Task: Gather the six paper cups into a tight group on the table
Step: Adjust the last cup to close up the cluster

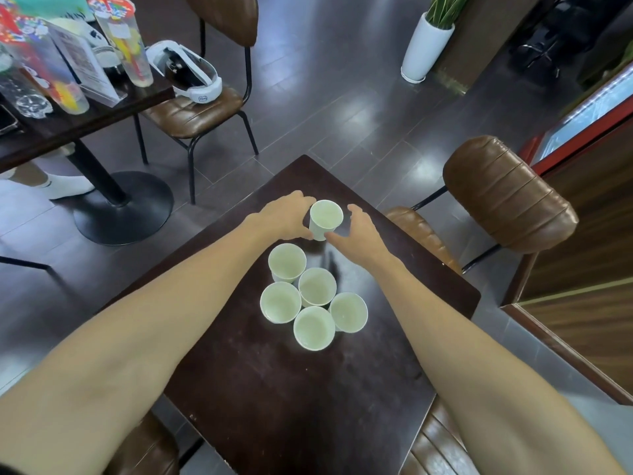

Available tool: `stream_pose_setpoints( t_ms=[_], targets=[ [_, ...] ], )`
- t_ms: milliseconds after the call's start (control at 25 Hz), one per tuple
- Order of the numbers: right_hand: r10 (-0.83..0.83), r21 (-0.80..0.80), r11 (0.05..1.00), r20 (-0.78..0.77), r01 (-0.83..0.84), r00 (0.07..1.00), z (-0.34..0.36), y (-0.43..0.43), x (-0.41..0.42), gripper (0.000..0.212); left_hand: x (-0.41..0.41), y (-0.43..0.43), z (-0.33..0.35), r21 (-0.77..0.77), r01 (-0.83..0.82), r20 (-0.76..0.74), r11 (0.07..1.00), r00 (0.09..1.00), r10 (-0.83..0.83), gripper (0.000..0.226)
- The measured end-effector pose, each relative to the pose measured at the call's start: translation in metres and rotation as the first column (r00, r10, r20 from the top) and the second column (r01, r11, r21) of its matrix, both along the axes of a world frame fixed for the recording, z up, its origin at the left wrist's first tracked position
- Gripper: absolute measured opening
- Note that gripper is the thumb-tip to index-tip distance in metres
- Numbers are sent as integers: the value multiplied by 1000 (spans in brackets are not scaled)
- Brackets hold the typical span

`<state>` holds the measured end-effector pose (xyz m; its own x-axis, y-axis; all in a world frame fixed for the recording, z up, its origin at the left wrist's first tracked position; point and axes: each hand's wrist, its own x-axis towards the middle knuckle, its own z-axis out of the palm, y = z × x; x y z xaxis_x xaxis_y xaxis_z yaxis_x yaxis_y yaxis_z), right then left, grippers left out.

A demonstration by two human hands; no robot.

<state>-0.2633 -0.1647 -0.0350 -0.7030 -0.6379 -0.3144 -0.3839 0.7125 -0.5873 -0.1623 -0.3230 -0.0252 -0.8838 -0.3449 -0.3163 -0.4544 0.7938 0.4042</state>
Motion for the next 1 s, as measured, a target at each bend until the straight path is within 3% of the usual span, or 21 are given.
stream_pose_setpoints(
  t_ms=[200, 600, 760, 1000],
  targets=[
    [107, 2, 994, -62, -107, 992, -19, -18, -16, 59, -18, -5, -17, -88, 120, -8, 989, 993, -121, 71],
    [82, -3, 997, -136, -83, 987, -27, -35, -16, 56, -31, -15, -43, 103, -7, -152, 995, 988, 22, 51],
    [117, -45, 991, -182, -127, 976, 2, -31, -7, 52, -13, -19, -21, 239, -24, -248, 971, 965, 84, 56],
    [207, -130, 961, -249, -244, 946, 67, -9, 24, 50, 34, 0, 44, 259, -9, -354, 966, 929, 103, 57]
  ],
)
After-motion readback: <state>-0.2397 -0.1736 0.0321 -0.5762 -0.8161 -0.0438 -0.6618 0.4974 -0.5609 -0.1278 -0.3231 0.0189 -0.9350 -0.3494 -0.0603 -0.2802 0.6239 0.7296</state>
